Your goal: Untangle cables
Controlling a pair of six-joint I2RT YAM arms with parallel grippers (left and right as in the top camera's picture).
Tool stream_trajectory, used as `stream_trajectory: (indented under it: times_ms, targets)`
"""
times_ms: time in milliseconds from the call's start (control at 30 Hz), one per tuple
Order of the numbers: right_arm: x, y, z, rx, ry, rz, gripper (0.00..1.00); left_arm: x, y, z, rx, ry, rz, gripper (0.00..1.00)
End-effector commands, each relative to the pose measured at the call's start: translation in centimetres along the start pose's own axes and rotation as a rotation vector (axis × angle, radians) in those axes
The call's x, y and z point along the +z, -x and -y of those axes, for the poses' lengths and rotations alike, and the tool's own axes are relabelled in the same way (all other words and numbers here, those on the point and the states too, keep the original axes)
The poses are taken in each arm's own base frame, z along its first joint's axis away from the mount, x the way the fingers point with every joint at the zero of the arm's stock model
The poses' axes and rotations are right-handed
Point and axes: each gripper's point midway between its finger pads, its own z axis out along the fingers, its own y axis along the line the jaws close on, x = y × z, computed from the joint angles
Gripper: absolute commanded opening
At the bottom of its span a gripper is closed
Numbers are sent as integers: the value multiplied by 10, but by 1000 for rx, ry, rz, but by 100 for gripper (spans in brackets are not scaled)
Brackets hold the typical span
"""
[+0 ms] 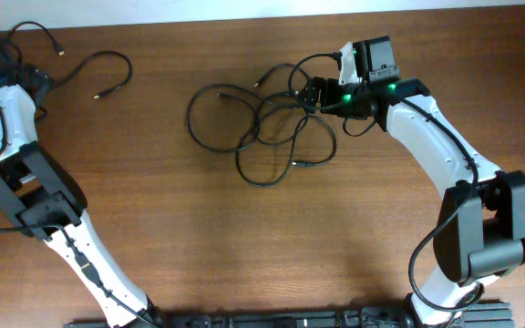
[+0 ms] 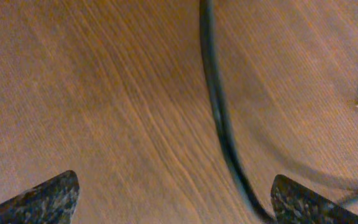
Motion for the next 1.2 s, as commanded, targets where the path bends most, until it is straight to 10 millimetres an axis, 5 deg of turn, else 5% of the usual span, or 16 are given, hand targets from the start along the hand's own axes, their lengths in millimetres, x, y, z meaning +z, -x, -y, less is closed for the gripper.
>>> stream_trajectory:
  times_ms: [0, 33, 133, 200, 267, 367, 433, 500, 533, 600, 733, 767, 933, 1033, 1067, 1167]
  targets:
    - [-1, 3, 1, -10, -5, 8, 99, 32, -11, 12, 3, -65, 8, 94]
    - [-1, 3, 1, -10, -5, 8, 99, 37, -13, 25, -2, -135, 3, 88]
    - [-1, 3, 1, -10, -5, 8, 99, 32, 5, 42, -43, -245, 41, 0]
    - [-1, 3, 1, -10, -5, 8, 99, 15, 26, 51, -286, -394, -15, 0]
    - [-1, 3, 1, -10, -5, 8, 99, -15, 65, 56, -863, -724, -274, 0]
    - [-1, 3, 1, -10, -5, 8, 99, -23, 88, 39, -868, -822, -256, 0]
    - [-1, 3, 1, -10, -5, 8, 99, -14, 75, 48, -771, -823, -244, 8]
    - [-1, 3, 1, -10, -5, 8, 99, 4, 49, 65, -740, -805, -285, 2]
    - [-1, 3, 1, -10, -5, 8, 99, 17, 31, 73, -735, -789, -314, 24]
    - [-1, 3, 1, -10, -5, 8, 99, 21, 12, 90, -600, -809, -303, 37]
    - [-1, 3, 1, -10, -5, 8, 99, -41, 49, 121, -232, -1189, -100, 93]
    - [-1, 3, 1, -10, -5, 8, 99, -53, 56, 120, -186, -1252, -68, 99]
    - [-1, 3, 1, -10, -5, 8, 99, -35, 47, 105, -154, -1175, -79, 99]
    - [-1, 3, 1, -10, -5, 8, 99, 41, -6, 35, -16, -564, -134, 99]
    - [-1, 3, 1, -10, -5, 8, 99, 43, -9, 15, 84, -429, -121, 99]
    - [-1, 3, 1, -10, -5, 8, 99, -1, 34, 26, 137, -450, -3, 99]
